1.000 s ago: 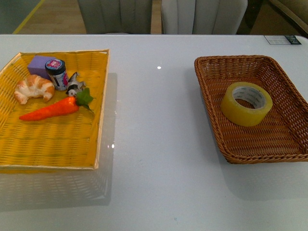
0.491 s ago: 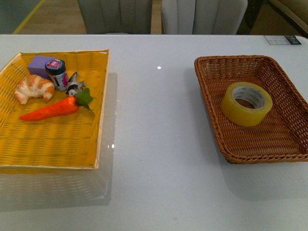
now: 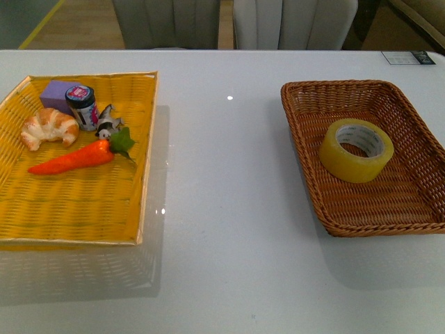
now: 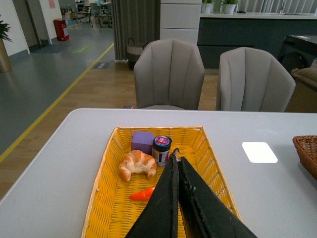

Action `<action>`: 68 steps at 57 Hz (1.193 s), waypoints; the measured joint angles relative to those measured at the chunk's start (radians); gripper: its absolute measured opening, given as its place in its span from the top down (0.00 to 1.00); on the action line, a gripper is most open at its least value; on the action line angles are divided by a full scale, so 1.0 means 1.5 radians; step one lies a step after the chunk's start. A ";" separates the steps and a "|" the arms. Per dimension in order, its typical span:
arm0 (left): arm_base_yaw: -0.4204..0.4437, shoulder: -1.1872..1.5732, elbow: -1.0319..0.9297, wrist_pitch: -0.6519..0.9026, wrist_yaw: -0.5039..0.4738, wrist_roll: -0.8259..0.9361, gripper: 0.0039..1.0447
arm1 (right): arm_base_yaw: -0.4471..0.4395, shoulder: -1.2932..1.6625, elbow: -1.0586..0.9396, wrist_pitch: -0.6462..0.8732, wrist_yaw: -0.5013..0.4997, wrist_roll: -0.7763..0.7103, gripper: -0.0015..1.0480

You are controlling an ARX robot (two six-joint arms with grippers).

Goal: Move tape to another basket

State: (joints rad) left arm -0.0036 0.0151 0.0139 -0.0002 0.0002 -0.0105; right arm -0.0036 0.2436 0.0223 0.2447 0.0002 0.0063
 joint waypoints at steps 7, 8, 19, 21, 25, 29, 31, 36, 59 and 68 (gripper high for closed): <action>0.000 0.000 0.000 0.000 0.000 0.000 0.99 | 0.000 -0.022 0.000 -0.021 0.000 0.000 0.98; 0.000 0.000 0.000 0.000 0.000 0.000 0.99 | 0.000 -0.024 0.000 -0.024 0.000 0.000 0.98; 0.000 0.000 0.000 0.000 0.000 0.000 0.99 | 0.001 -0.115 0.000 -0.138 -0.001 0.000 0.98; 0.000 0.000 0.000 0.000 0.000 0.000 0.99 | 0.001 -0.137 0.000 -0.154 0.000 0.000 0.98; 0.000 0.000 0.000 0.000 0.000 0.000 0.99 | 0.001 -0.156 0.000 -0.161 0.000 0.000 0.98; 0.000 0.000 0.000 0.000 0.000 0.000 0.99 | 0.001 -0.157 0.000 -0.162 0.000 0.000 0.98; 0.000 0.000 0.000 0.000 0.000 0.000 0.99 | 0.001 -0.157 0.000 -0.162 0.000 0.000 0.98; 0.000 0.000 0.000 0.000 0.000 0.000 0.99 | 0.001 -0.158 0.000 -0.162 0.000 0.000 0.98; 0.000 0.000 0.000 0.000 0.000 0.000 0.37 | 0.001 -0.158 0.000 -0.162 0.000 -0.001 0.33; 0.000 0.000 0.000 0.000 0.000 0.000 0.08 | 0.001 -0.158 0.000 -0.162 0.000 -0.001 0.07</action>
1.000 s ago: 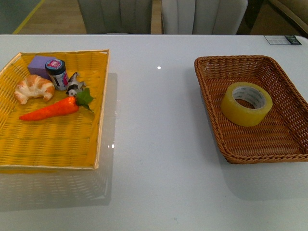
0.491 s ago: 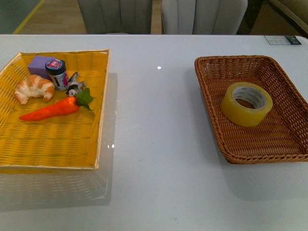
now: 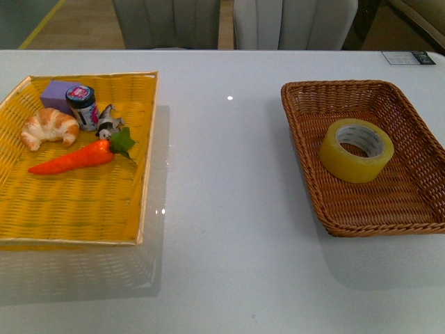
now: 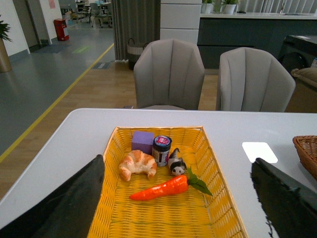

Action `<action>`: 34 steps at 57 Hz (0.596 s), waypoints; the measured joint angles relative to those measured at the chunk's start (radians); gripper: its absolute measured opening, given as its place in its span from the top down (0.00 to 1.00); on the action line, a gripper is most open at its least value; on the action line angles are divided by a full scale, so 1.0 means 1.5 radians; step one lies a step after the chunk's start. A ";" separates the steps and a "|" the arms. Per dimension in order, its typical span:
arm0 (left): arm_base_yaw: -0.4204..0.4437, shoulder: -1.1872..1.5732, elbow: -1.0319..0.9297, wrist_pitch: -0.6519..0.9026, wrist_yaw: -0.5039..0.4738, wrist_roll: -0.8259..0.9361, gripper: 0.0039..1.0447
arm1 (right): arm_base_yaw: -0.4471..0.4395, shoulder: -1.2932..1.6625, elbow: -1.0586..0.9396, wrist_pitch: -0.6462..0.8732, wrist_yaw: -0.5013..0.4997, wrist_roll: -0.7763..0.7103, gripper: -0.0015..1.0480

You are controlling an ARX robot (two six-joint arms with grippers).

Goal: Move tape to another basket

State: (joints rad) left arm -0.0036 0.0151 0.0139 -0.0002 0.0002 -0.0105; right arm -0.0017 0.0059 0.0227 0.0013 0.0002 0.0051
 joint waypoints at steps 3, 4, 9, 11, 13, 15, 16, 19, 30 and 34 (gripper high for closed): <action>0.000 0.000 0.000 0.000 0.000 0.001 0.09 | 0.000 0.000 0.000 0.000 0.000 0.000 0.09; 0.000 0.000 0.000 0.000 0.000 0.001 0.09 | 0.000 0.000 0.000 0.000 0.000 0.000 0.09; 0.000 0.000 0.000 0.000 0.000 0.001 0.08 | 0.000 0.000 0.000 0.000 0.000 0.000 0.09; 0.000 0.000 0.000 0.000 0.000 0.001 0.08 | 0.000 0.000 0.000 0.000 0.000 0.000 0.09; 0.000 0.000 0.000 0.000 0.000 0.001 0.08 | 0.000 0.000 0.000 0.000 0.000 0.000 0.09; 0.000 0.000 0.000 0.000 0.000 0.001 0.08 | 0.000 0.000 0.000 0.000 0.000 0.000 0.09; 0.000 0.000 0.000 0.000 0.000 0.001 0.08 | 0.000 0.000 0.000 0.000 0.000 0.000 0.09; 0.000 0.000 0.000 0.000 0.000 0.001 0.08 | 0.000 0.000 0.000 0.000 0.000 0.000 0.09; 0.000 0.000 0.000 0.000 0.000 0.001 0.08 | 0.000 0.000 0.000 0.000 0.000 0.000 0.09; 0.000 0.000 0.000 0.000 0.000 0.001 0.08 | 0.000 0.000 0.000 0.000 0.000 0.000 0.09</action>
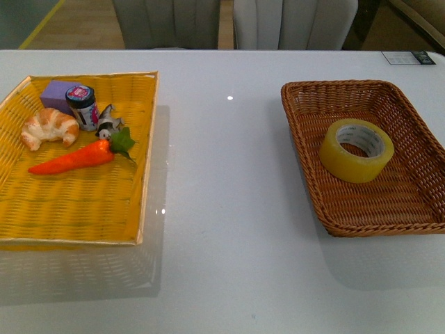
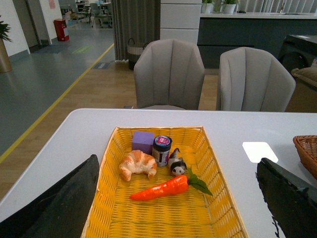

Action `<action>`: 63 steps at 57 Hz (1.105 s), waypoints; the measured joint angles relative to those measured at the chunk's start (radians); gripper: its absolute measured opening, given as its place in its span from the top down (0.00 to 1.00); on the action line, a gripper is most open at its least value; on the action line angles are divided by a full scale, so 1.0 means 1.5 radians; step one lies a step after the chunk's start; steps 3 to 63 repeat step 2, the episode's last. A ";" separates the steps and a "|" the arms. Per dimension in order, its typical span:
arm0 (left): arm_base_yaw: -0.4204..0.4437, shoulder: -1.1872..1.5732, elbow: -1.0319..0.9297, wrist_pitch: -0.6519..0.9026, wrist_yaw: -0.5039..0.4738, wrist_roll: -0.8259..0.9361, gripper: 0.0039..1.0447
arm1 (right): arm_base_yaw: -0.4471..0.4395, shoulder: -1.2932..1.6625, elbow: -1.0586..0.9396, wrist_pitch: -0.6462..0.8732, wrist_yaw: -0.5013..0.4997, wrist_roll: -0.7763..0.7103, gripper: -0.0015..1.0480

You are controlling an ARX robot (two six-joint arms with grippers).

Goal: Move tape to another basket

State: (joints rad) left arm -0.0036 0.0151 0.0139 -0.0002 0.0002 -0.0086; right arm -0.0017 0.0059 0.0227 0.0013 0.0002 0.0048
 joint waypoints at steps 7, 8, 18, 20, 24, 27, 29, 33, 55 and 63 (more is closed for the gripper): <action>0.000 0.000 0.000 0.000 0.000 0.000 0.08 | 0.000 0.000 0.000 0.000 0.000 0.000 0.09; 0.000 0.000 0.000 0.000 0.000 0.000 0.08 | 0.000 0.000 0.000 0.000 0.000 0.000 0.09; 0.000 0.000 0.000 0.000 0.000 0.000 0.08 | 0.000 0.000 0.000 0.000 0.000 0.000 0.09; 0.000 0.000 0.000 0.000 0.000 0.000 0.08 | 0.000 0.000 0.000 0.000 0.000 0.000 0.09; 0.000 0.000 0.000 0.000 0.000 0.000 0.08 | 0.000 0.000 0.000 0.000 0.000 0.000 0.09; 0.000 0.000 0.000 0.000 0.000 0.000 0.08 | 0.000 0.000 0.000 0.000 0.000 0.000 0.09; 0.000 0.000 0.000 0.000 0.000 0.000 0.08 | 0.000 0.000 0.000 0.000 0.000 0.000 0.09; 0.000 0.000 0.000 0.000 0.000 0.000 0.08 | 0.000 0.000 0.000 0.000 0.000 0.000 0.09; 0.000 0.000 0.000 0.000 0.000 0.000 0.08 | 0.000 0.000 0.000 0.000 0.000 0.000 0.09; 0.000 0.000 0.000 0.000 0.000 0.000 0.08 | 0.000 0.000 0.000 0.000 0.000 0.000 0.09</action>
